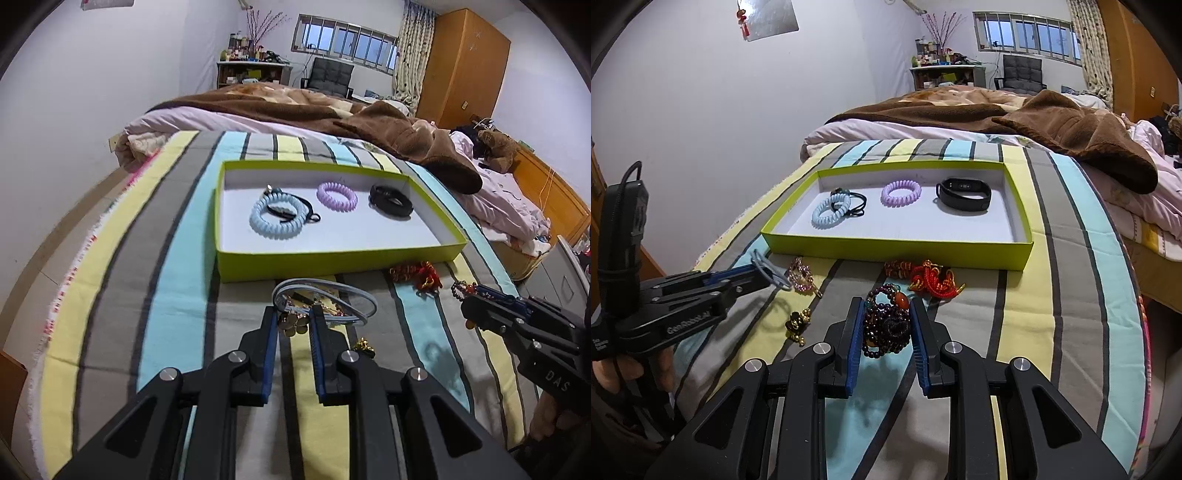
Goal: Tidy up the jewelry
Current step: 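Carry the silver clip with left gripper and beaded bracelet with right into the box, release both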
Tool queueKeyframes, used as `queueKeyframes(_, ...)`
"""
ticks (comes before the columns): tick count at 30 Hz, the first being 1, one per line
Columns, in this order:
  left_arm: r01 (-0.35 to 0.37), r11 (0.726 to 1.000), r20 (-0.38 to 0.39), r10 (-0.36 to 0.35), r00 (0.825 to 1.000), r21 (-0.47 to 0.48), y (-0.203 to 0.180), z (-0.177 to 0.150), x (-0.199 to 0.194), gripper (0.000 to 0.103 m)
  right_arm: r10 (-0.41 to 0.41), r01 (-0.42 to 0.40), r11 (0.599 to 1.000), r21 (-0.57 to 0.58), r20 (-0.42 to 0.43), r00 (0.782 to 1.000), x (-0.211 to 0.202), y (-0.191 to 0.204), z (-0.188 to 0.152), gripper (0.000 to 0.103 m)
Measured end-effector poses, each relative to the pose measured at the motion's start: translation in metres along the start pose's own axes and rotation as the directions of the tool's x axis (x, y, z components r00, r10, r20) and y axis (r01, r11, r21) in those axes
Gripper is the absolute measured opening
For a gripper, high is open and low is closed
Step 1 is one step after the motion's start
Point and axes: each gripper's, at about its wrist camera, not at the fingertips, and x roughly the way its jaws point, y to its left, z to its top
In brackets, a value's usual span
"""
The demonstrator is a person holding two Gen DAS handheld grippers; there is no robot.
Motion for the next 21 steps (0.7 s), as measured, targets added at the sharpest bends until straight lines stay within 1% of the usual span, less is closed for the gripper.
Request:
queueKeyframes(6, 0.013, 1.0, 0.037, -0.013, 0.999, -0.011, 0.002, 0.01, -0.015, 0.018, -0.002, 0.002, 1.0, 0.002, 0.024, 1.0, -0.009, -0.002, 0.007, 0.025)
queueKeyframes(11, 0.019, 1.0, 0.062, -0.019, 0.998, -0.002, -0.001, 0.022, -0.022, 0.018, -0.008, 0.008, 1.0, 0.003, 0.052, 0.999, -0.015, -0.005, 0.018, 0.025)
queueKeyframes(17, 0.04, 0.999, 0.075, -0.04, 0.996, 0.006, -0.007, 0.039, -0.018, 0.018, -0.022, 0.021, 1.0, 0.007, 0.069, 0.997, -0.015, -0.012, 0.033, 0.025)
queueKeyframes(21, 0.066, 0.998, 0.066, -0.066, 0.996, 0.002, -0.012, 0.053, -0.008, 0.018, -0.041, 0.04, 0.999, 0.005, 0.072, 0.997, -0.008, -0.022, 0.047, 0.025)
